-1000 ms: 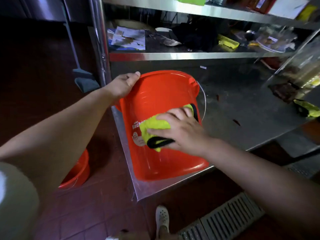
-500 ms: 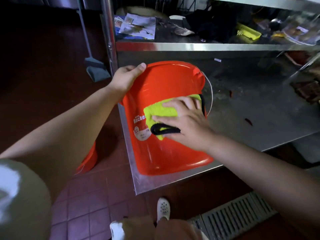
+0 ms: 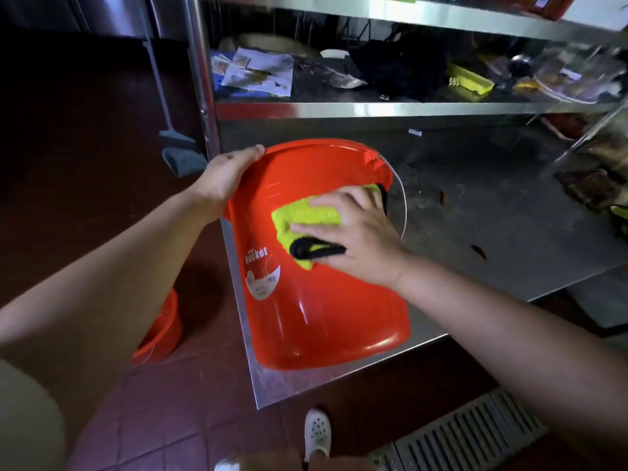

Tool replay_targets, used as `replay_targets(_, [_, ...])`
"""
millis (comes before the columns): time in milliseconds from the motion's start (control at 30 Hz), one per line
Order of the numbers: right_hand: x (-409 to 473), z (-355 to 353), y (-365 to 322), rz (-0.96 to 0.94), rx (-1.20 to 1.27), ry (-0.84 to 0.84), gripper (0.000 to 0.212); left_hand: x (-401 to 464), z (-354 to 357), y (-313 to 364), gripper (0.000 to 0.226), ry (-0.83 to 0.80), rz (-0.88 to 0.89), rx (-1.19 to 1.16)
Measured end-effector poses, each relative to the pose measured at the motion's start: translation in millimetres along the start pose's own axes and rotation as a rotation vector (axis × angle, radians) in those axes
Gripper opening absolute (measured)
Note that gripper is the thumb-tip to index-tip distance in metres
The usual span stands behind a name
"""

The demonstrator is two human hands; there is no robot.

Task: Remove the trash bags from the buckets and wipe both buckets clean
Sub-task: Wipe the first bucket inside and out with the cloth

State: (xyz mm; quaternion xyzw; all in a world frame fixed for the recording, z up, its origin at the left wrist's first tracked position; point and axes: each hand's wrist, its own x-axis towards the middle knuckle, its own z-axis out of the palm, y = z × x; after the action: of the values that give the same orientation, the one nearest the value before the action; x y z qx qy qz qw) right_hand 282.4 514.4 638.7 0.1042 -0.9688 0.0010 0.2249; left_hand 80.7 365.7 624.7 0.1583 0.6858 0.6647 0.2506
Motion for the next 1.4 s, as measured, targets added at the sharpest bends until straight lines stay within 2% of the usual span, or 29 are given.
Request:
replay_targets(167, [50,0,36,0.248,0.014,0.021,0.043,2,0,-1,0.033,0.028,-0.018,0.017])
replay_targets(300, [44,4,24,0.359,0.077,0.054,0.041,-2,0,-5,0.038,0.034,0.0,0.029])
replay_targets(600, [-90,-8,-45,0.301,0.2,0.026,0.041,-9,-6,-12,0.042,0.033,0.083,0.13])
replay_targets(733, [-125,-14,-59,0.209,0.186,-0.037,0.044,-11,-11,-10,0.046,-0.005,0.066,0.139])
replay_targets(867, [-99,-14,-47,0.102,0.163,-0.032,0.039,-10,-19,-7,0.044,-0.03,-0.016,0.072])
replay_targets(1000, [-38,-7,-17,0.211,0.144,0.053,0.037,-10,-21,-7,0.041,-0.02,-0.041,0.065])
replay_targets(1167, [22,1,25,0.306,0.113,0.068,0.041,-9,-24,-10,0.042,0.013,-0.071,0.055])
replay_targets(1300, [40,6,33,0.494,0.16,0.116,0.033,-14,-28,-13,0.042,0.024,-0.062,0.078])
replay_targets(1400, [27,2,18,0.462,0.151,0.115,0.034,-18,-30,-15,0.04,0.06,-0.032,0.076])
